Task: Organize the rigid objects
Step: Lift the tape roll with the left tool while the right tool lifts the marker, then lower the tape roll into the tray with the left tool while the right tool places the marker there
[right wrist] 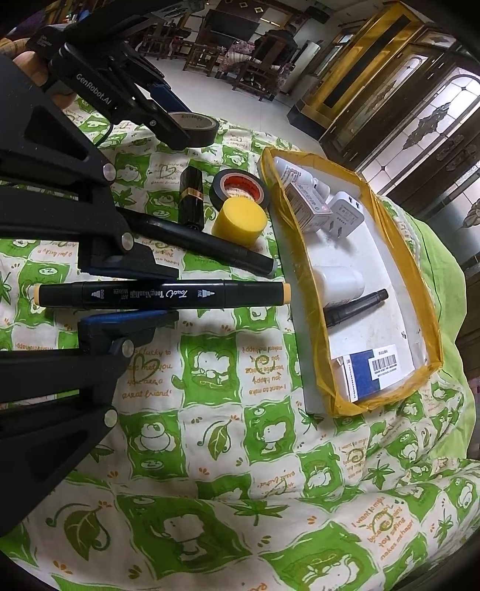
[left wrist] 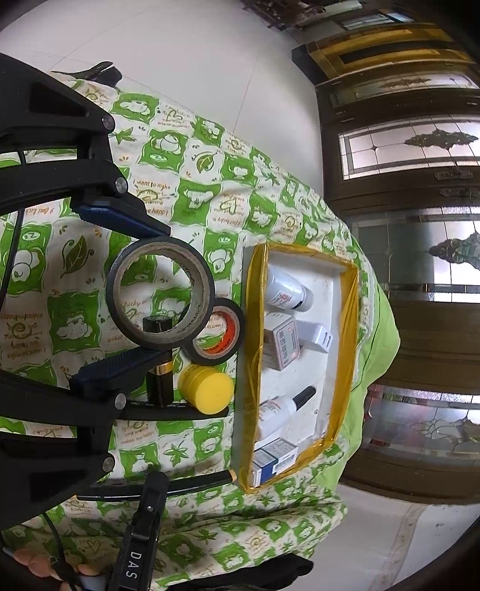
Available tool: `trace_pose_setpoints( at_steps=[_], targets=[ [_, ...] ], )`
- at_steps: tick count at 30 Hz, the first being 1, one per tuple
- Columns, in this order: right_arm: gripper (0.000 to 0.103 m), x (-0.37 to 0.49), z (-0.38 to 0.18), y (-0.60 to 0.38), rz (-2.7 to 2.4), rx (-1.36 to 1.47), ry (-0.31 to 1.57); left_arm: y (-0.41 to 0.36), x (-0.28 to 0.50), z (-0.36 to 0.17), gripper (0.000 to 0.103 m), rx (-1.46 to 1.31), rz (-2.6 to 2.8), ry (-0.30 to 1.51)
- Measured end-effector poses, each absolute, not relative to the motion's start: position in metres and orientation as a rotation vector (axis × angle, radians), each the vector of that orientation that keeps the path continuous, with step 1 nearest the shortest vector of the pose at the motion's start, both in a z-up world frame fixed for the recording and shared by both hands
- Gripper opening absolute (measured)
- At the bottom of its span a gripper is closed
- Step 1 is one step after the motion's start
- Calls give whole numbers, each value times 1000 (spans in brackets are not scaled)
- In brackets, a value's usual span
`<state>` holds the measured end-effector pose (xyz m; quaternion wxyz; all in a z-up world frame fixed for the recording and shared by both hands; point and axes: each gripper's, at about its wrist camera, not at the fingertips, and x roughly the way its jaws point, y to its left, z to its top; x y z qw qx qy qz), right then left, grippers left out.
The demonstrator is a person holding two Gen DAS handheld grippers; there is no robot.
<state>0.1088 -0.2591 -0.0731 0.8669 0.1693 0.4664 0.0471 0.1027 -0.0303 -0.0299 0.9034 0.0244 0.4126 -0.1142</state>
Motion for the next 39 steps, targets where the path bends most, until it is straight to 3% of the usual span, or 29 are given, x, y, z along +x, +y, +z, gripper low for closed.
trace_pose_setpoints(
  at_steps=[24,39],
  targets=[
    [14,139,-6,-300,75,377,825,-29,106,-21,62,-3,-270,851],
    [14,139,-19,-318,50,452,827,-30,122,-21,62,-19,-279,851]
  ],
)
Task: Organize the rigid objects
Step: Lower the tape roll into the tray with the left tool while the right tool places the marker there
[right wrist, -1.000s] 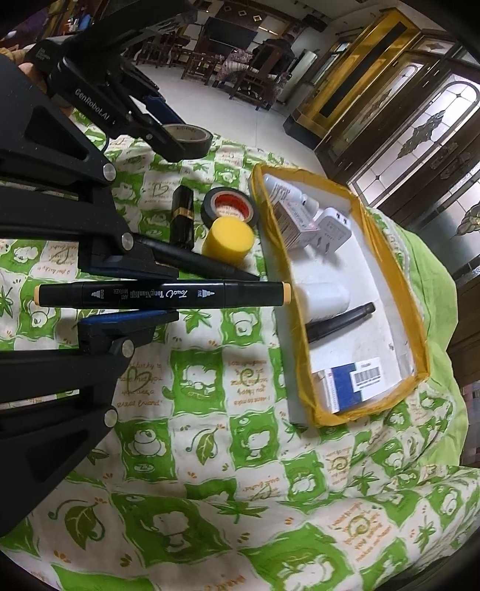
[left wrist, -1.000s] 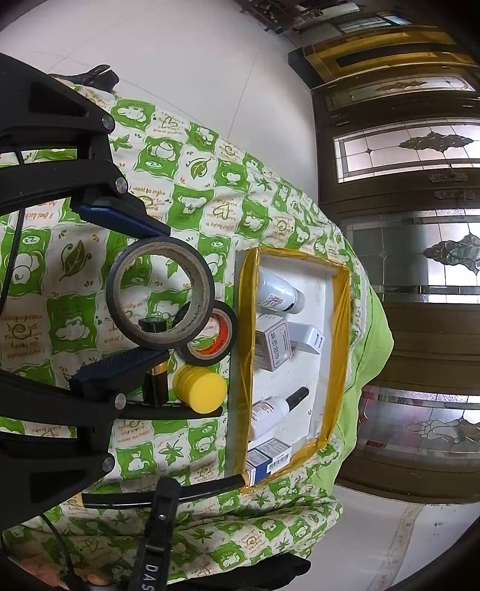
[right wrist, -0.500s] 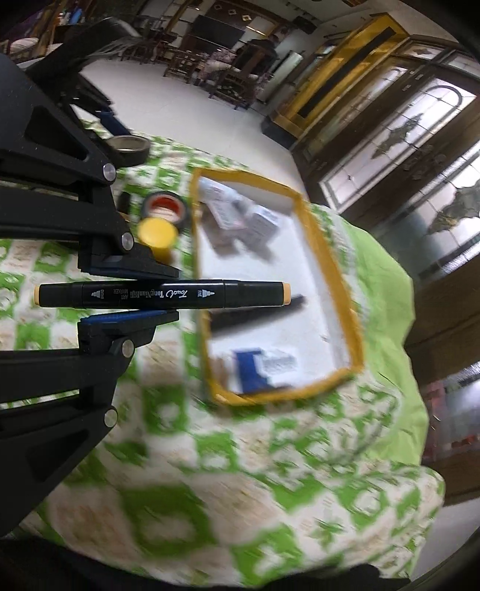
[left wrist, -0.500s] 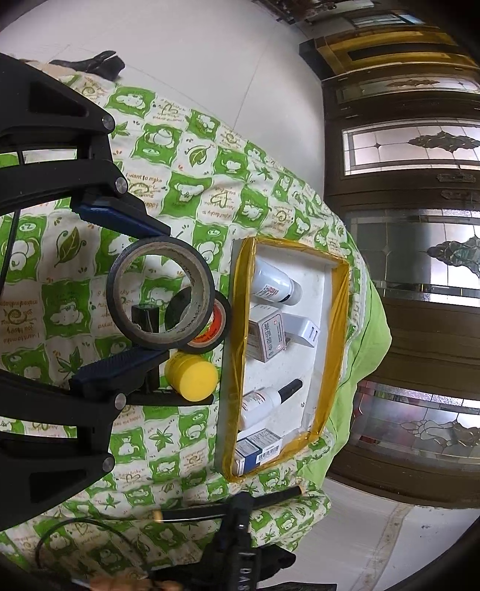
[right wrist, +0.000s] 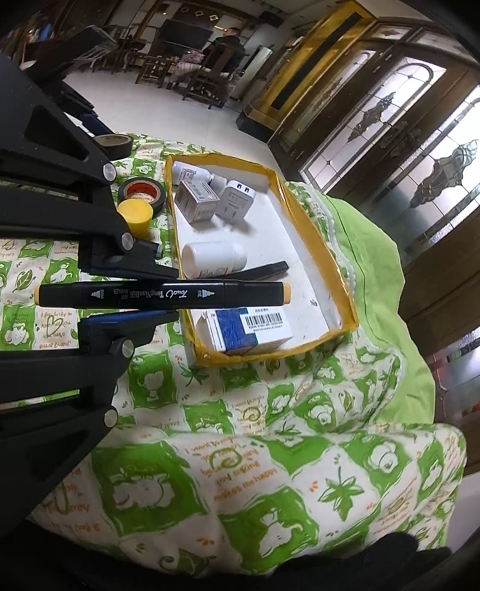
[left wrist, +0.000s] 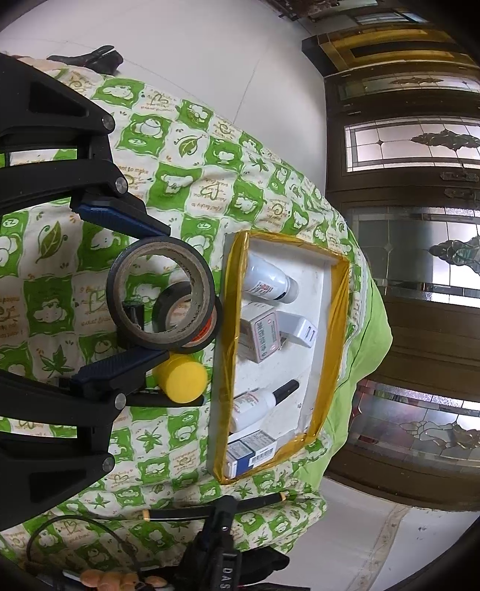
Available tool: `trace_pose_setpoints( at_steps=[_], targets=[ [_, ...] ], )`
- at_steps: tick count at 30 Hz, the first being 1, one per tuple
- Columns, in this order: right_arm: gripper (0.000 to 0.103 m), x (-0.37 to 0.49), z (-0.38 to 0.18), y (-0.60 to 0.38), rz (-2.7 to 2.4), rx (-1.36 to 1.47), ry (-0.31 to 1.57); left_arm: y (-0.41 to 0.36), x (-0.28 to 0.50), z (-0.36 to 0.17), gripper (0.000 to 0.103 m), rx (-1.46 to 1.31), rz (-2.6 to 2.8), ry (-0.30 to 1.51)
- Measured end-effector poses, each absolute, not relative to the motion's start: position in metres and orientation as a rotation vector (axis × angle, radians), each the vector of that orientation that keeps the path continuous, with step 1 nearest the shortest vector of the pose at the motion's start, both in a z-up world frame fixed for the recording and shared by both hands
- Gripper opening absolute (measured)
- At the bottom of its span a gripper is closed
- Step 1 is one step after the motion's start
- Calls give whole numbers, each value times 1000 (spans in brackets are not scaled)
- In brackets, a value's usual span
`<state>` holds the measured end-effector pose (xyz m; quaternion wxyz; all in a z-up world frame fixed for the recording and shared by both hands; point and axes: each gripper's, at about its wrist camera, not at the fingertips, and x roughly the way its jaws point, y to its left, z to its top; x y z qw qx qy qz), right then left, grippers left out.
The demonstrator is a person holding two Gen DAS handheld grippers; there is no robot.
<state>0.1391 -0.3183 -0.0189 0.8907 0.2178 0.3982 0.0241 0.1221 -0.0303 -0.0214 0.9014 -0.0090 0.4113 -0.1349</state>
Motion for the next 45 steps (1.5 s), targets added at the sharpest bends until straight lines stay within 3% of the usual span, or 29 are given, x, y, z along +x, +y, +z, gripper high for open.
trace_pose_setpoints(
  at_steps=[23,45],
  targets=[
    [14,166,-22,-291,104,434,841,-27,204,4,62,-86,-298,878],
    [14,223,-17,-243,189,361,851,-52,256,18,62,54,-271,857]
  ],
)
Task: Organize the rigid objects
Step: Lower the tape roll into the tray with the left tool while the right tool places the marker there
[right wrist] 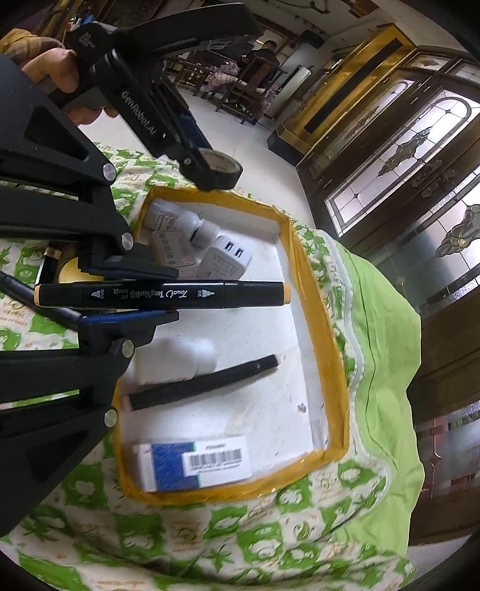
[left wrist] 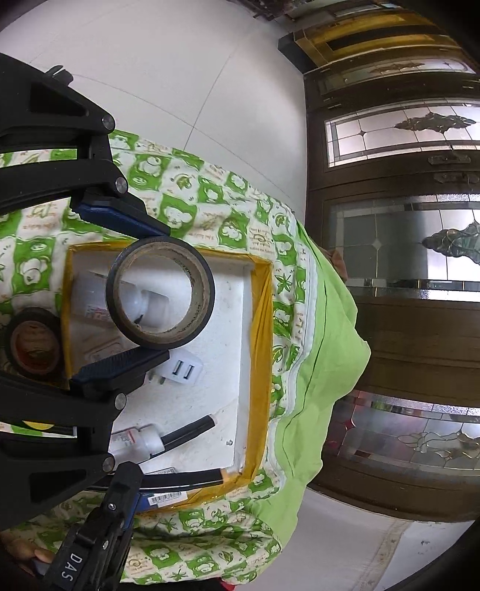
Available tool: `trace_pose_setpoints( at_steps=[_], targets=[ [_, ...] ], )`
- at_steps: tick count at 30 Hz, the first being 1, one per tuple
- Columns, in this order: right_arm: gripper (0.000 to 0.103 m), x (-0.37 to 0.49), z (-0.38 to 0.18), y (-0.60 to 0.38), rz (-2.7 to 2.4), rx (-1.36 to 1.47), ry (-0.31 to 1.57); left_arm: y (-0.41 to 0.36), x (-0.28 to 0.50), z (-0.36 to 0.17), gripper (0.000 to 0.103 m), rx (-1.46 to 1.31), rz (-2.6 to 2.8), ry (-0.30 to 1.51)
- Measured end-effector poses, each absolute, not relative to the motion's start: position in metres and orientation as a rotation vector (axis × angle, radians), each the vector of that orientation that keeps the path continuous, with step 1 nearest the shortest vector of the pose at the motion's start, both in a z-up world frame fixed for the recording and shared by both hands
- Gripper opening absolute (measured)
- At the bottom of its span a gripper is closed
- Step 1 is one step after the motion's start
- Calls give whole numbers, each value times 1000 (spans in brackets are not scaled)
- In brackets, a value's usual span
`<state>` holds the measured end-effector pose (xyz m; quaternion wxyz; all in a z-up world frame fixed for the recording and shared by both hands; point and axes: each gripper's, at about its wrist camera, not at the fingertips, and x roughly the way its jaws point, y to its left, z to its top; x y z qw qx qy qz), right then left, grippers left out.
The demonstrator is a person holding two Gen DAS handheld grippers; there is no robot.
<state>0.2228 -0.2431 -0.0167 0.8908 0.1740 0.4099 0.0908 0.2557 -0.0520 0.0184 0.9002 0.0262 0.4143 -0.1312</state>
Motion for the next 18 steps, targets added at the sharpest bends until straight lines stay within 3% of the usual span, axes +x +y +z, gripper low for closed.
trace_pose_setpoints(
  at_steps=[18],
  targets=[
    [14,269,-26,-246,214,359,899,-72,327,-1,62,53,-266,909]
  ],
)
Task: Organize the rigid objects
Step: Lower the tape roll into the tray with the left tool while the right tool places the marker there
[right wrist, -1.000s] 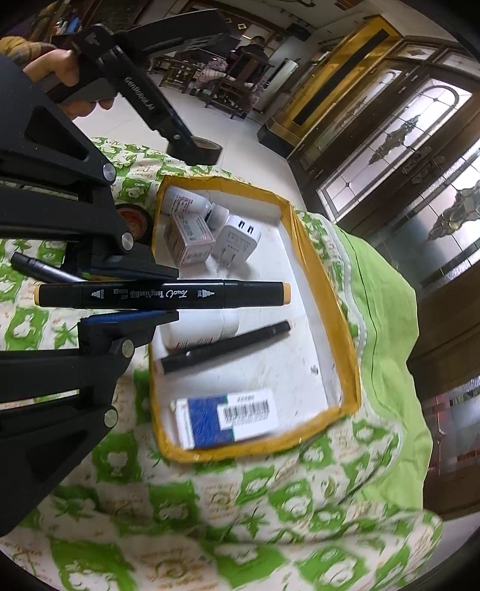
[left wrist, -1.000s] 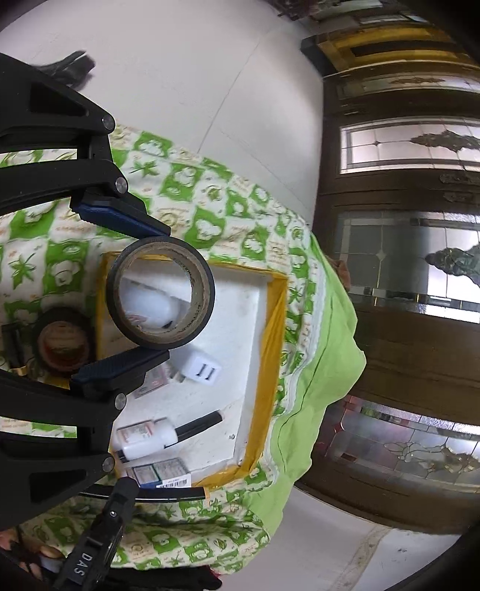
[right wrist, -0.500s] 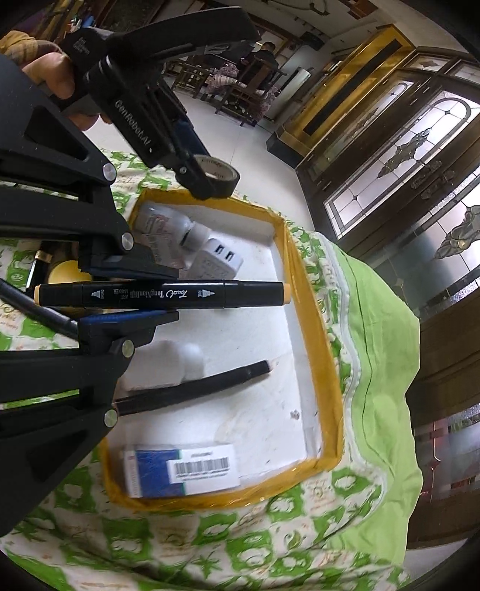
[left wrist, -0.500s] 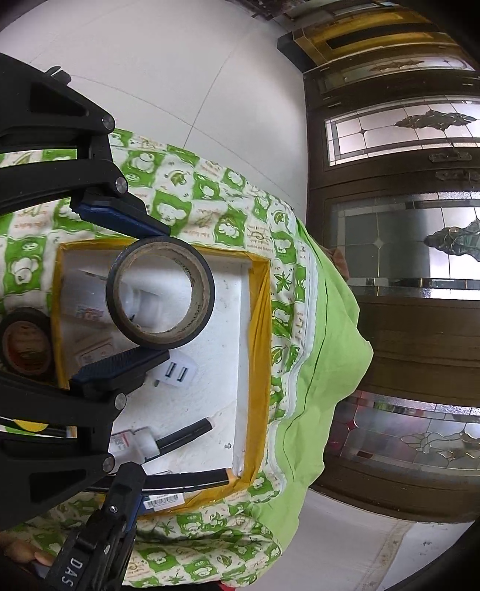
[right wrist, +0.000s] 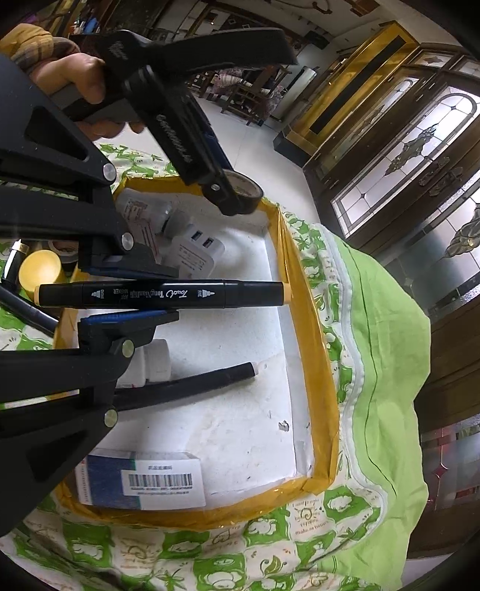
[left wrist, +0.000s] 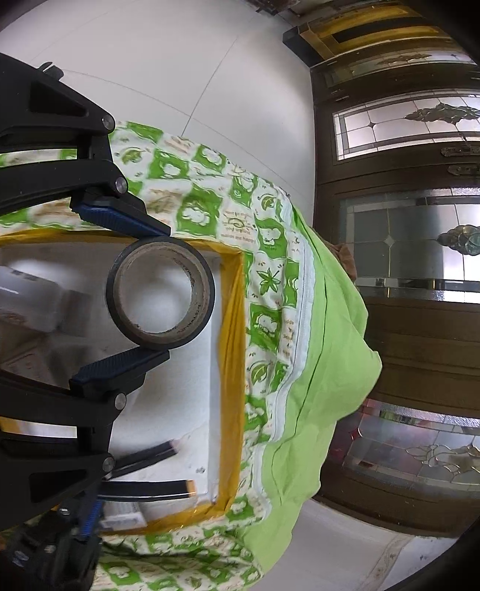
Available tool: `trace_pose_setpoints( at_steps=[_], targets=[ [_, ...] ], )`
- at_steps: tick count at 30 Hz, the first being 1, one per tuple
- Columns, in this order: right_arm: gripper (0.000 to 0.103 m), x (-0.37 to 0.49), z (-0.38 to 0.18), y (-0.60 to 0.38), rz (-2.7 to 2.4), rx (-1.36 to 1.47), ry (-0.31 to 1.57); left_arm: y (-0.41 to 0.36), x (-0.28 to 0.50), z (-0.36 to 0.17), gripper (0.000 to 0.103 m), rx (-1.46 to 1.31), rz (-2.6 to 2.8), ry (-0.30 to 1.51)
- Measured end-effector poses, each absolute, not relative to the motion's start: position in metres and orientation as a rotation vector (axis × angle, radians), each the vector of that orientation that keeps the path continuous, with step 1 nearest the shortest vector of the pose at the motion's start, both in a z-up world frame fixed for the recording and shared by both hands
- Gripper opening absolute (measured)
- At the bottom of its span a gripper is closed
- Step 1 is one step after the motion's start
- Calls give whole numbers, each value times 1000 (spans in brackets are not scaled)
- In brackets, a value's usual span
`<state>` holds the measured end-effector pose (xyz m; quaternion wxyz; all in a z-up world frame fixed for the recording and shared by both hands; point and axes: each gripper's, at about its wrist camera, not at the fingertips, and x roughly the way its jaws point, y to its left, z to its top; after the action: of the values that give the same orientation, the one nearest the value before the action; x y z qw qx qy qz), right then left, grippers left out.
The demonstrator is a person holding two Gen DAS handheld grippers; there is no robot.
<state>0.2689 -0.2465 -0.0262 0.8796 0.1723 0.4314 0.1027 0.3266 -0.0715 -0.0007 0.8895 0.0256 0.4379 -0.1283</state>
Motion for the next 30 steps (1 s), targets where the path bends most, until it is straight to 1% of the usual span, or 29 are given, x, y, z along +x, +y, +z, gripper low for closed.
trace_pose_setpoints(
  at_steps=[7,12,20,30],
  targets=[
    [14,283,-38,-238,245,345,926,-83,340,-7,62,44,-279,927],
    [14,287,-45,-233,240,338,936,-98,335,-21,62,98,-288,936],
    [14,295,-62,-226,227,312,965,-94,342,-25,62,99,-269,938],
    [14,303,-63,-220,207,263,925,-104,340,-32,62,168,-257,925]
  ],
)
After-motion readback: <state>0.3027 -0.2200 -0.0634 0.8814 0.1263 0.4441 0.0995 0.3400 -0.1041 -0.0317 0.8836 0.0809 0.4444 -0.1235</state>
